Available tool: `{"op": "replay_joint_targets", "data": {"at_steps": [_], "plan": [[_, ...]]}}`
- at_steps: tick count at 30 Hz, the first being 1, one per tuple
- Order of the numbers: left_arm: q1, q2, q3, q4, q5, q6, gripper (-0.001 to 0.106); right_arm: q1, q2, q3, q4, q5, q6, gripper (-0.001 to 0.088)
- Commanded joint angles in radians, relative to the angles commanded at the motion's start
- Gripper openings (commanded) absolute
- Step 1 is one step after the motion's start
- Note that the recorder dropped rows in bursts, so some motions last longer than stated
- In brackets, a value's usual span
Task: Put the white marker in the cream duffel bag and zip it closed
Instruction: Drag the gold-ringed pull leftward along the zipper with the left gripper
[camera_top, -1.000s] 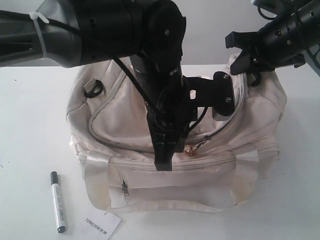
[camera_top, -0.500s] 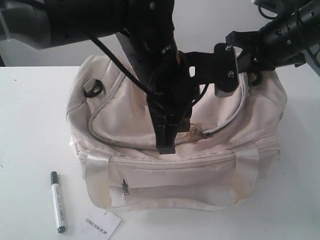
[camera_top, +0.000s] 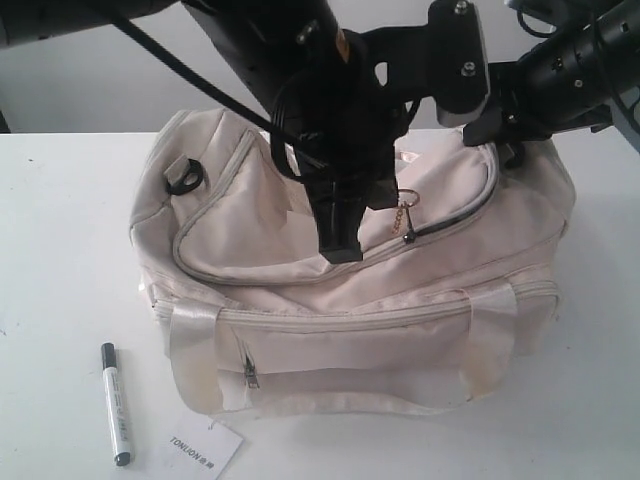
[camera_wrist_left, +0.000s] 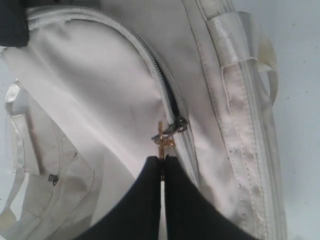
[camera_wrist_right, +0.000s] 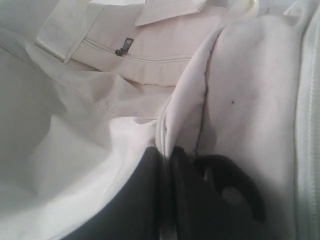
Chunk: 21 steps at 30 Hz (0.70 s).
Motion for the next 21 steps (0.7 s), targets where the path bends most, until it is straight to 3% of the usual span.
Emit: {"op": "replay_joint_targets", "data": {"at_steps": [16,21], "plan": [[0.0,-0.009,0.0,-0.004,-0.011,0.0,0.0,0.0,0.0,0.0,0.001,0.008,0.0,0.0001],[0.0,-0.009,0.0,-0.014,-0.013,0.0,0.0,0.0,0.0,0.0,0.001,0.008,0.019,0.0105]]}}
